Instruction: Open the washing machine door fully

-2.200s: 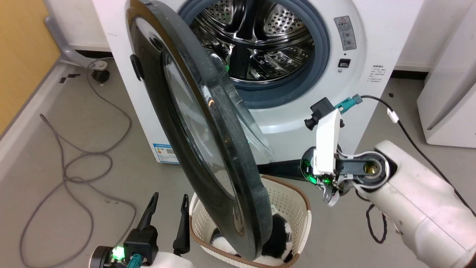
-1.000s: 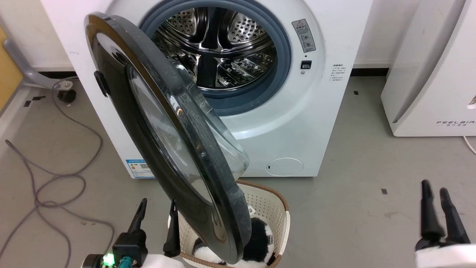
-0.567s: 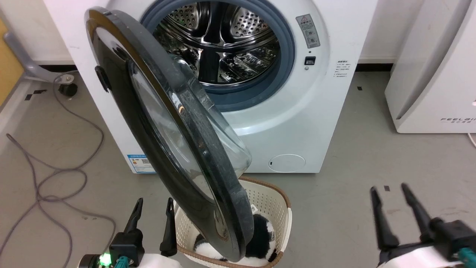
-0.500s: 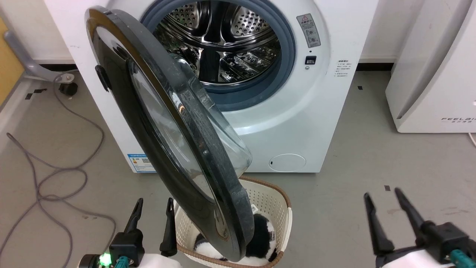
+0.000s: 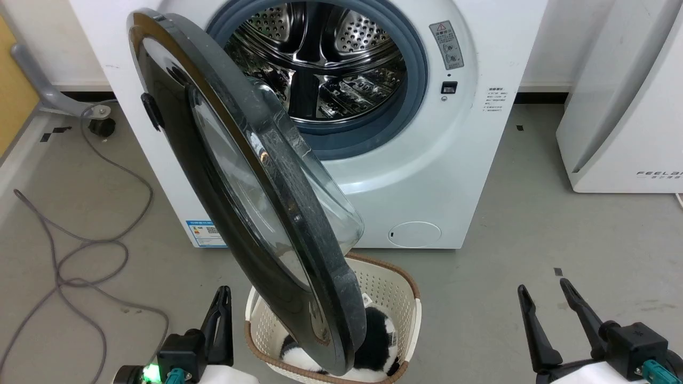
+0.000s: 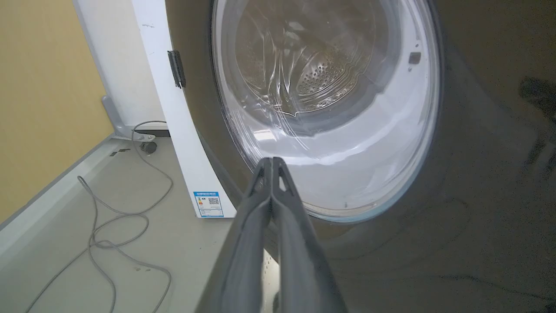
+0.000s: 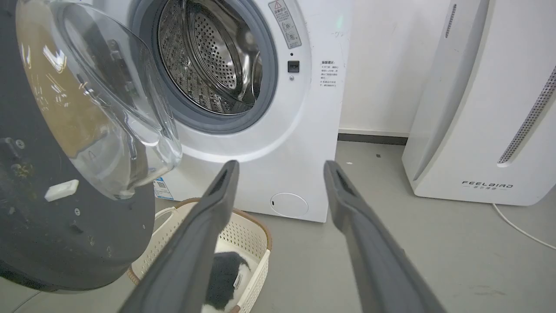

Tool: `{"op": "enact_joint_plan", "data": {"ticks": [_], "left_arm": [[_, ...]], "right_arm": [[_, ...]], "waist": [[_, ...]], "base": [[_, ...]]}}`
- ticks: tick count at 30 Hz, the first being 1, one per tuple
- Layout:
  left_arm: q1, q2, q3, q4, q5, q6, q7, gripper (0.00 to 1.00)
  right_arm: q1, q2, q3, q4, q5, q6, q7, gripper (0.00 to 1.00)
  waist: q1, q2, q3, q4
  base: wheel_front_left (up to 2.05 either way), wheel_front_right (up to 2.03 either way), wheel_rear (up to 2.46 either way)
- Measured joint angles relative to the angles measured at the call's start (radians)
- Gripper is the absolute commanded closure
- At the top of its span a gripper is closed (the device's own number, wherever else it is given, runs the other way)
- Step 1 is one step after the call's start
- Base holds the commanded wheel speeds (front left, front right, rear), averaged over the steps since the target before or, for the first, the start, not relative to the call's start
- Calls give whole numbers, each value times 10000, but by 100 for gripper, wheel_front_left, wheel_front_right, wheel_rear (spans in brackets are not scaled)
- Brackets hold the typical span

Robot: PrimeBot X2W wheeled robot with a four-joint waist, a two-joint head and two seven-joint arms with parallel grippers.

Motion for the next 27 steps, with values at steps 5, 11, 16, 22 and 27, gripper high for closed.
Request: {"op": "enact_joint_plan", "data": {"ticks": [5, 11, 16, 22, 27], "left_arm": [[-7, 35, 23, -184, -96, 12, 6, 100], [-121, 21, 226, -1252, -397, 102, 94, 100], [-236, 219, 424, -2635, -351, 267, 278, 100], [-726, 571, 424, -4644, -54, 268, 502, 100], [-1412, 662, 23, -6289, 251, 171, 777, 100]], "right_arm": [[0, 2, 10, 0, 29, 0, -12, 0], [1, 2, -13, -2, 75, 0, -13, 0], [3, 4, -27, 0, 226, 0, -58, 0], [6, 4, -52, 0, 322, 0, -71, 0], [9, 6, -81, 4, 318, 0, -69, 0]], "waist": [[1, 0, -22, 30], [1, 0, -22, 59], [1, 0, -31, 52], [1, 0, -3, 64], [1, 0, 26, 67]], "base": [[0, 0, 0], [0, 0, 0], [0, 0, 0], [0, 0, 0], [0, 0, 0]]}}
